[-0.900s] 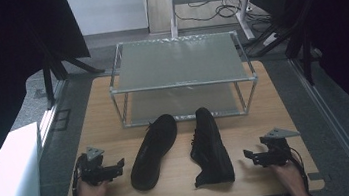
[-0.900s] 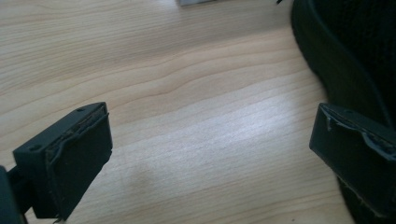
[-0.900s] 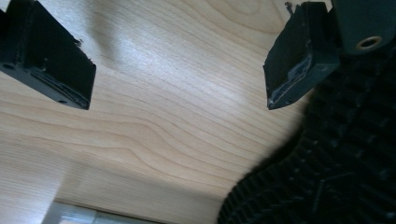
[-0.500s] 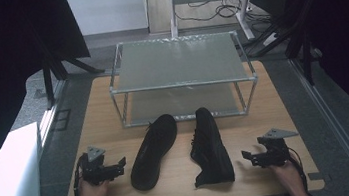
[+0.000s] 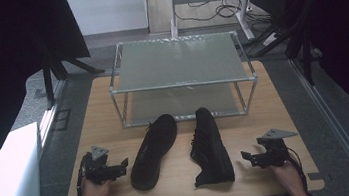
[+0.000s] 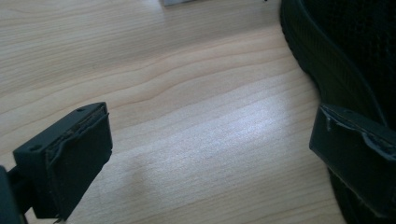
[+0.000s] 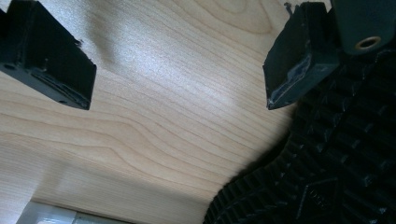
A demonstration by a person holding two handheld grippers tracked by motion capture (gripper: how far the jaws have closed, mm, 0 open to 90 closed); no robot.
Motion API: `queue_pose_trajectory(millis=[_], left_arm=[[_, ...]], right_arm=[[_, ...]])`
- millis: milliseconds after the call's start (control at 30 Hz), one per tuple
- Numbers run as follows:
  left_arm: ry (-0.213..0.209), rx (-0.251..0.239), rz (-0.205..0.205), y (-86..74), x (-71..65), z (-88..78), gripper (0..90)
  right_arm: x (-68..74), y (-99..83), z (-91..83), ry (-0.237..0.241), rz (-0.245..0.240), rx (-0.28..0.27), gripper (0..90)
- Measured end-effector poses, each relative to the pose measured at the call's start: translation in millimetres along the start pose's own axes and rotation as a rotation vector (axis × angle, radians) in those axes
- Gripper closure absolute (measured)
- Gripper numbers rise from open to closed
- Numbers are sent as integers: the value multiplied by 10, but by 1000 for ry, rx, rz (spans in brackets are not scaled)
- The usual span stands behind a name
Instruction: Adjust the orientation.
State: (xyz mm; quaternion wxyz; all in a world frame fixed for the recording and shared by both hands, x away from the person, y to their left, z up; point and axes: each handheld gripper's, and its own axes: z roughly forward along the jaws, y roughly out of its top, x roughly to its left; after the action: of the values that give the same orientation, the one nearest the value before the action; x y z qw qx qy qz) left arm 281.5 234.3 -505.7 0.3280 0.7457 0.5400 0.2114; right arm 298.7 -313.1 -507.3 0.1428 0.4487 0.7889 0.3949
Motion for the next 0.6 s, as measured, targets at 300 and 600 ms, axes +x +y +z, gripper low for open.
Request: queue_pose_trajectory(millis=[300, 600], left_arm=[[-25, 27, 62, 14, -123, 60, 0], [-28, 22, 63, 17, -151, 35, 5]], right_arm=[[6, -2, 10, 3, -4, 4, 104], [9, -2, 12, 3, -6, 6, 108]])
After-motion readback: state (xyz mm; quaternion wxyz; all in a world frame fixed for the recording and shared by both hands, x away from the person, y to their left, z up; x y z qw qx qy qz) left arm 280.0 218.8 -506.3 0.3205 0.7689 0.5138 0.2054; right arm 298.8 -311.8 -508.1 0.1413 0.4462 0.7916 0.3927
